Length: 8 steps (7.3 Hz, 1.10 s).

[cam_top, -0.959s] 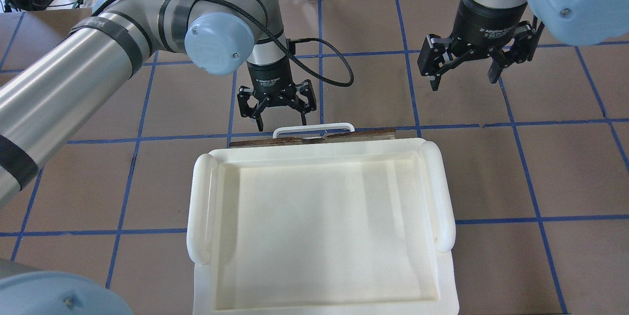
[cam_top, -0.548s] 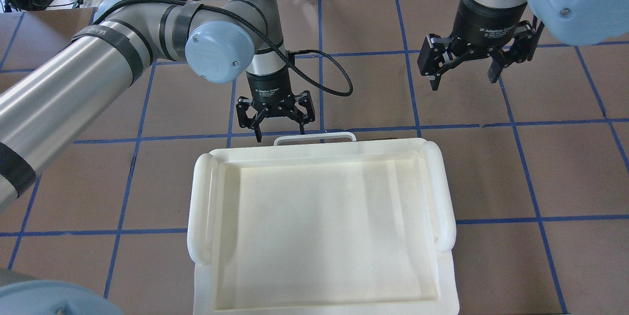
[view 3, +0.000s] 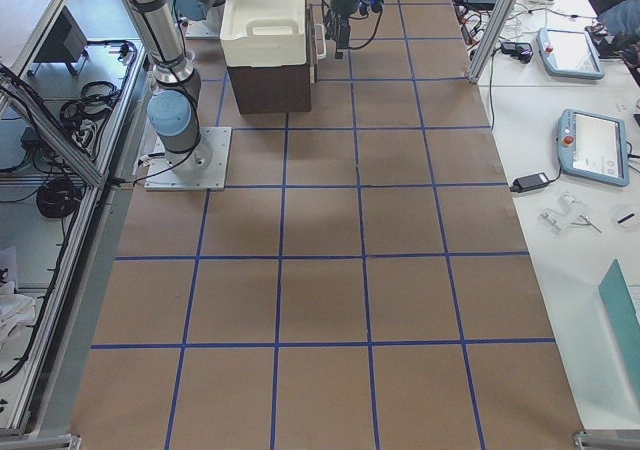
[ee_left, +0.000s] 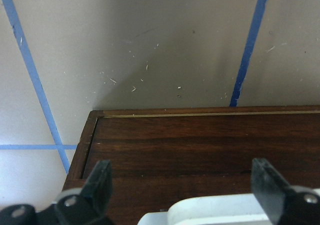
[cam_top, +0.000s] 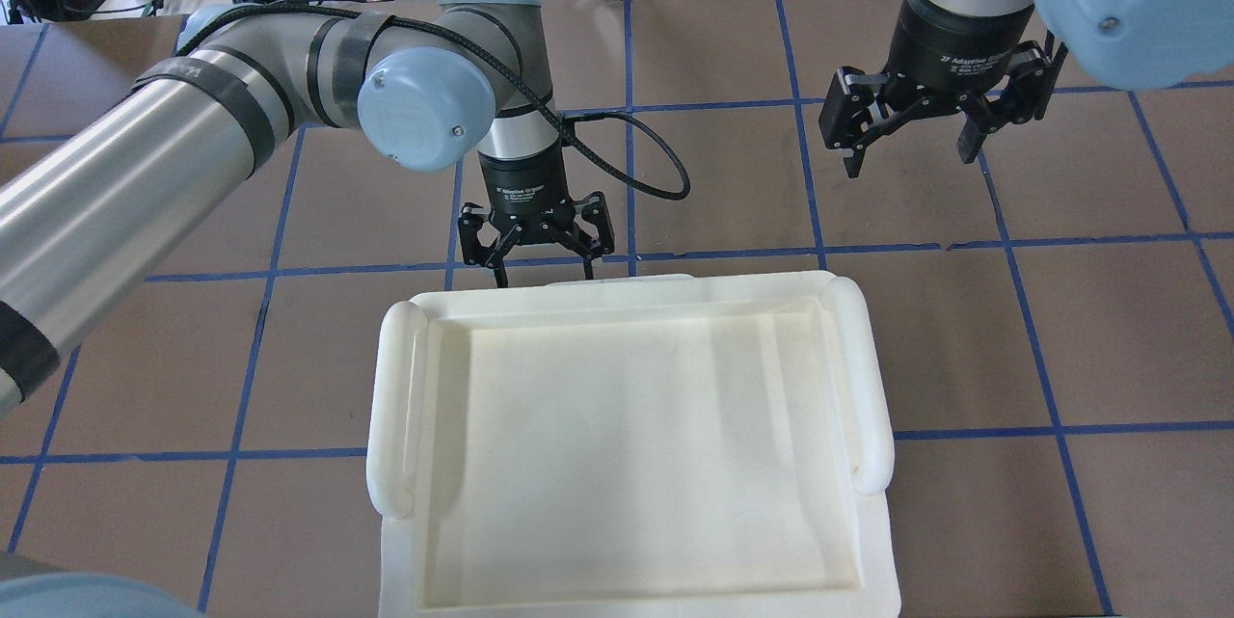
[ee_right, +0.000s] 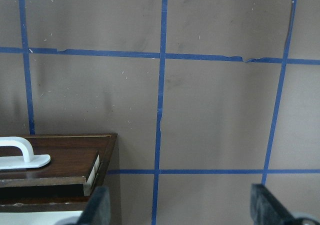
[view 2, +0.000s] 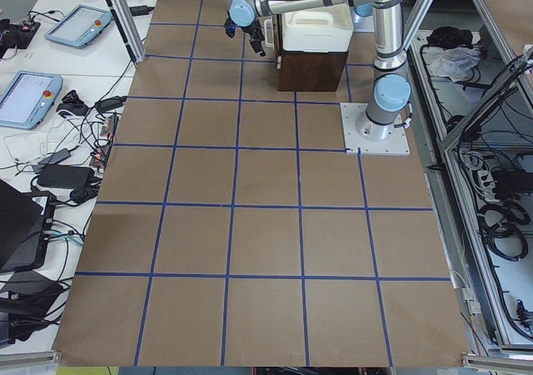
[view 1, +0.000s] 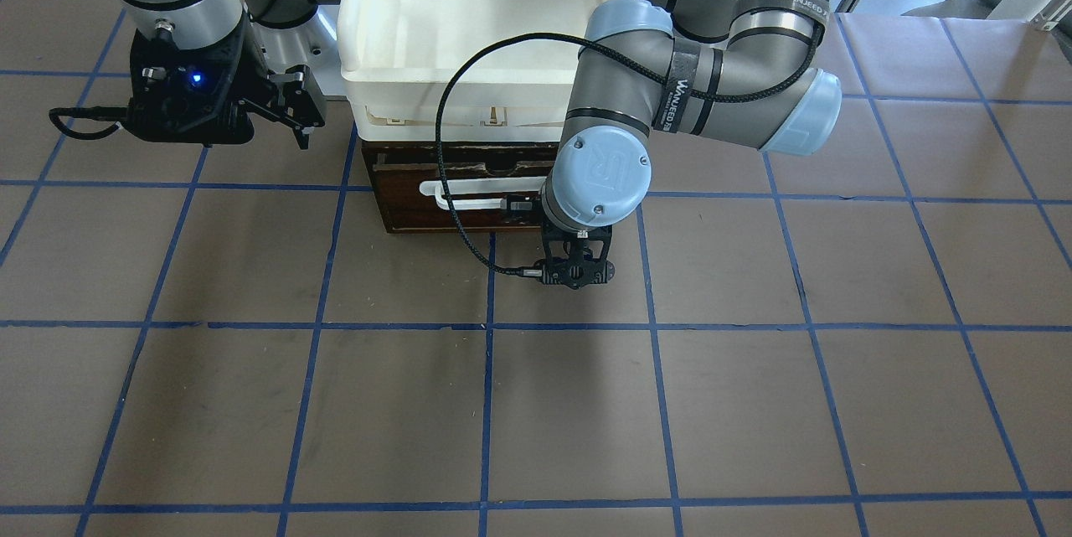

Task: Put scissors in drawer and close it
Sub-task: 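Push the drawer with the left gripper toward the box until closed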

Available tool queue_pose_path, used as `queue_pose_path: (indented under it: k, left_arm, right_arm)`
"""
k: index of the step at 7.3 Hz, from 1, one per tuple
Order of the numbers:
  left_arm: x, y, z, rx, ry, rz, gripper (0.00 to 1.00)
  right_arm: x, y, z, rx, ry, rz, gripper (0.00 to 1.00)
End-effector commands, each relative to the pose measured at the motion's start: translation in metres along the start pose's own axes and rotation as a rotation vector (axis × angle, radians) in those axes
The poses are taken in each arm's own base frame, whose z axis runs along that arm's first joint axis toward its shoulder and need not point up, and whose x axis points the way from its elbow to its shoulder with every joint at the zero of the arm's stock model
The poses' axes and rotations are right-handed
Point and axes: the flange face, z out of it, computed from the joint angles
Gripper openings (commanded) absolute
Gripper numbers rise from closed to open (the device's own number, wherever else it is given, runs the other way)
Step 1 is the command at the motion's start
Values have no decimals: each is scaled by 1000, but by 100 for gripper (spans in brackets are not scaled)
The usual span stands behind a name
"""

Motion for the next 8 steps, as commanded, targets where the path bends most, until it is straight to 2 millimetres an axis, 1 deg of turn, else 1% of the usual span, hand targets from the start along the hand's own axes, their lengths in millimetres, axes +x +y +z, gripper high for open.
queue_pose_path:
  k: [1,3,7,8]
  left_arm:
    - [-1,2,7,-35,-3,-13,100]
    - [1,3,7,-48,9,-18,100]
    - [0,1,17,-91,-4,-27,100]
    - [0,3,18,-106,-9,-28,100]
  right_arm:
    - [0,-1,1,-2,0,-1,100]
    - [0,0,0,2,0,-1,100]
    - [-1,-1,1,0,-5,3,100]
    - [0,-1,1,0,-3,0,100]
